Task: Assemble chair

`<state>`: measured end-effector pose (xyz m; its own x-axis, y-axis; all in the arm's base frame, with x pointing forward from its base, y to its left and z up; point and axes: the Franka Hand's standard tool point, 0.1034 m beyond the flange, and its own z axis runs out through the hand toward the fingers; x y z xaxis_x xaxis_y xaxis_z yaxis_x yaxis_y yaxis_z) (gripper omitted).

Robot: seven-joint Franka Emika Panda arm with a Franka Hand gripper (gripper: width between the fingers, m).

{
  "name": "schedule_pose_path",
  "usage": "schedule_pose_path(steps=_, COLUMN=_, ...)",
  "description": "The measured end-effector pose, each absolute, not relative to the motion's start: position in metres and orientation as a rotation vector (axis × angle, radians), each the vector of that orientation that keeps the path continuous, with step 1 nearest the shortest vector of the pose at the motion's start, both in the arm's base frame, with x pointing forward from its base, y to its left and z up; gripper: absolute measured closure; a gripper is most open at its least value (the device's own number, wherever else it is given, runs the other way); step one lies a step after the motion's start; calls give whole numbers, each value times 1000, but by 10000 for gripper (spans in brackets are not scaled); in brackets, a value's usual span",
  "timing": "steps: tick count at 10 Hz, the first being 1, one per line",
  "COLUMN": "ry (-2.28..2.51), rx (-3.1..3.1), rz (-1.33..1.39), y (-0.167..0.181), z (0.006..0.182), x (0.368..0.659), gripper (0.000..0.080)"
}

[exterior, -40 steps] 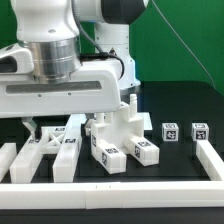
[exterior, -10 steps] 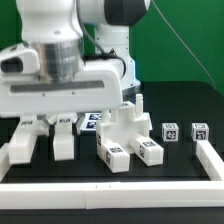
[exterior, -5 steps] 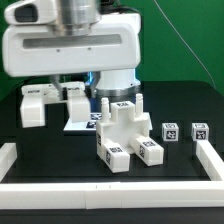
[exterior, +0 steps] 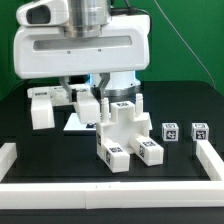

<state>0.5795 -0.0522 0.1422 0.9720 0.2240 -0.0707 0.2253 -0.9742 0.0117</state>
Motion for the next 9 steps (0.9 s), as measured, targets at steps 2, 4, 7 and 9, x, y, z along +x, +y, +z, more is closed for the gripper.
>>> schedule_pose_path(steps=2, ry=444, rx=3072, rz=-88, y=-30, z=166, x=579, gripper=518)
schedule_pose_path(steps=4, ry=491, rx=3053, rz=-70, y=-11, z=179, x=575, gripper=518)
schedule_pose_path(steps=7, ry=429, rx=3118, rz=-31, y=12, z=167, x=565, gripper=518)
schedule_pose_path(steps=9, ry=430, rx=3111, rz=-38, y=10, z=166, x=565, gripper=518)
